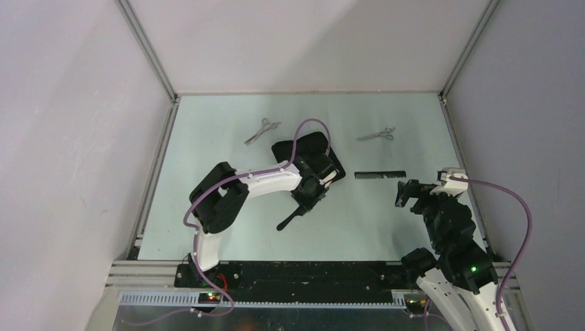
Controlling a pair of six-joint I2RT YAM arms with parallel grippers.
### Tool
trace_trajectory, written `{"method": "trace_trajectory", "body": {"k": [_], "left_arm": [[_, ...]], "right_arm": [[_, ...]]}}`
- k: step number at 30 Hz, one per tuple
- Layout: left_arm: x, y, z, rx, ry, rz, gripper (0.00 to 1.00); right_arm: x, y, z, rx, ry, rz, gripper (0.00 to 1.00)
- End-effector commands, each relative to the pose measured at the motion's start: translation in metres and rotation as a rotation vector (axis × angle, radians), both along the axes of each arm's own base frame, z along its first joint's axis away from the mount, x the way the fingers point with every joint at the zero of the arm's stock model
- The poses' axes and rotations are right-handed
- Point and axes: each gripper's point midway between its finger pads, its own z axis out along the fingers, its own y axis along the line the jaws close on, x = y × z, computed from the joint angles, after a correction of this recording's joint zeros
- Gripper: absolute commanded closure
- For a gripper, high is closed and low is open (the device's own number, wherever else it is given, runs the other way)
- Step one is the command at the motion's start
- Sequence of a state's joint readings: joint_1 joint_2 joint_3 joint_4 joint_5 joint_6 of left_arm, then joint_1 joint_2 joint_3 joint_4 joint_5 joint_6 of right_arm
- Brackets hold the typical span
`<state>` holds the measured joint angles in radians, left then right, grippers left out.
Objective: Sort the hair-cutting tools
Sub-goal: Pick up the comb at the center of the board.
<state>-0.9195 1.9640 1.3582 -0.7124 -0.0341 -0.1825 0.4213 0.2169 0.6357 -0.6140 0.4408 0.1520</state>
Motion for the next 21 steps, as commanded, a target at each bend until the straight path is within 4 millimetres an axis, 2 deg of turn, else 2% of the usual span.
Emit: {"method": "trace_trajectory", "body": {"k": [1,4,7,9,12,17,21], "left_arm": [[0.008,-0.012,0.021,-0.095,-0.049,0.033,0.87],[0.006,-0.013,0.022,-0.110,-0.041,0.036,0.90],[0.007,-0.011,0.022,-0.115,-0.042,0.043,0.92],[0.005,-0.012,0.022,-0.133,-0.024,0.045,0.92],[0.006,-0.009,0.023,-0.129,-0.026,0.048,0.90],[0.008,-0.007,0.037,-0.157,-0.066,0.038,0.56],[0.011,-0.003,0.042,-0.137,-0.090,0.025,0.43]], "right_arm": [[0.005,0.019,0.011,0.028,-0.031,0.091,0.01],[0.005,0.047,0.011,0.104,0.028,0.210,0.01],[0.003,0.080,0.003,0.216,0.127,0.331,0.01],[0.003,0.102,-0.007,0.305,0.214,0.392,0.01],[0.008,0.119,-0.027,0.367,0.327,0.413,0.01],[0.012,0.126,-0.048,0.372,0.384,0.425,0.01],[0.011,0.128,-0.058,0.372,0.407,0.431,0.01]]}}
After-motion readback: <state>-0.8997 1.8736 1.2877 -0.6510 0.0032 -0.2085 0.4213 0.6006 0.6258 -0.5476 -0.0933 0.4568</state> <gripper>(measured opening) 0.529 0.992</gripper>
